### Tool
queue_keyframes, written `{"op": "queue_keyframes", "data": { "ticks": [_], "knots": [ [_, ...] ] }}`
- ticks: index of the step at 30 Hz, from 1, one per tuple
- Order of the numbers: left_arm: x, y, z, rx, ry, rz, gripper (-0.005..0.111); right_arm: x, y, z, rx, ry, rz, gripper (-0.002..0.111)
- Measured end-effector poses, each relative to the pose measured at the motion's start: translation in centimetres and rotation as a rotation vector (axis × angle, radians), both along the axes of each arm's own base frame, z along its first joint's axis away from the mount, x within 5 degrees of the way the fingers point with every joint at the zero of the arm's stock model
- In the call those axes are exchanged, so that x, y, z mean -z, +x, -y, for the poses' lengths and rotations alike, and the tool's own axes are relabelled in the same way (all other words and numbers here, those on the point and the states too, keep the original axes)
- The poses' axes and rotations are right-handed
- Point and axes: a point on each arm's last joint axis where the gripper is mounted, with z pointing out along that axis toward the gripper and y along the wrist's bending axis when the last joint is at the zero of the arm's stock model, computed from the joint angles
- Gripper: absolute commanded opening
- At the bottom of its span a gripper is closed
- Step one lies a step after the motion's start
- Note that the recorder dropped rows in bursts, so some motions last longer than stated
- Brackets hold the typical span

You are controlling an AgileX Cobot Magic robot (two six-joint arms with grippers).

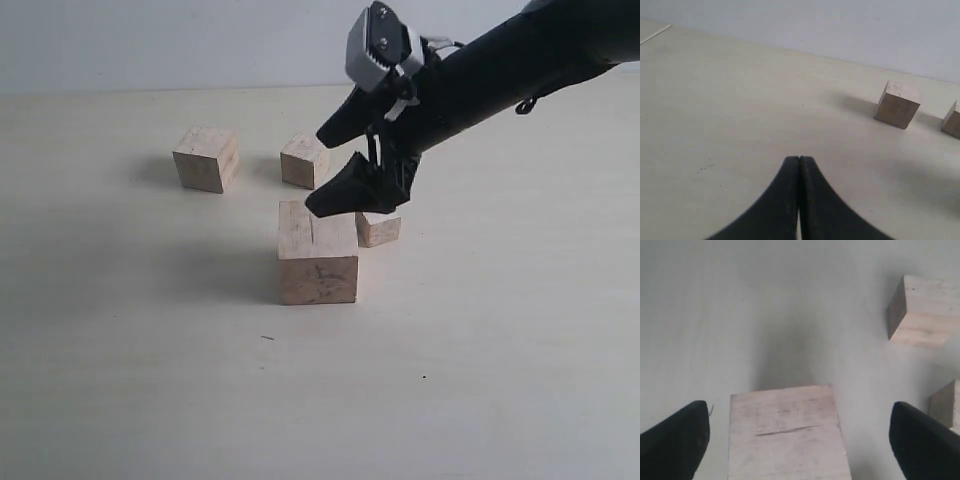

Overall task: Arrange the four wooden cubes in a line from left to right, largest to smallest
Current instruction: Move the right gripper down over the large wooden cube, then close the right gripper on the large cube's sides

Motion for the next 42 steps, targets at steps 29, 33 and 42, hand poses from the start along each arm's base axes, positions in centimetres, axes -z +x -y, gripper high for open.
{"op": "queue_keyframes", "data": {
  "ticks": [29, 33, 42],
  "knots": [
    [0.0, 0.0, 0.0, 0.000, 0.000, 0.000, 0.000, 5.5, 0.6, -1.0, 0.025, -0.044, -0.125, 0.091],
    [0.0, 0.0, 0.0, 0.000, 0.000, 0.000, 0.000, 2.5, 1.1, -0.7, 0.174, -0.036, -0.103, 0.091],
    [0.0, 0.0, 0.0, 0.000, 0.000, 0.000, 0.000, -3.6, -3.2, -2.8, 0.366, -0.195, -0.058, 0.090]
  ]
}}
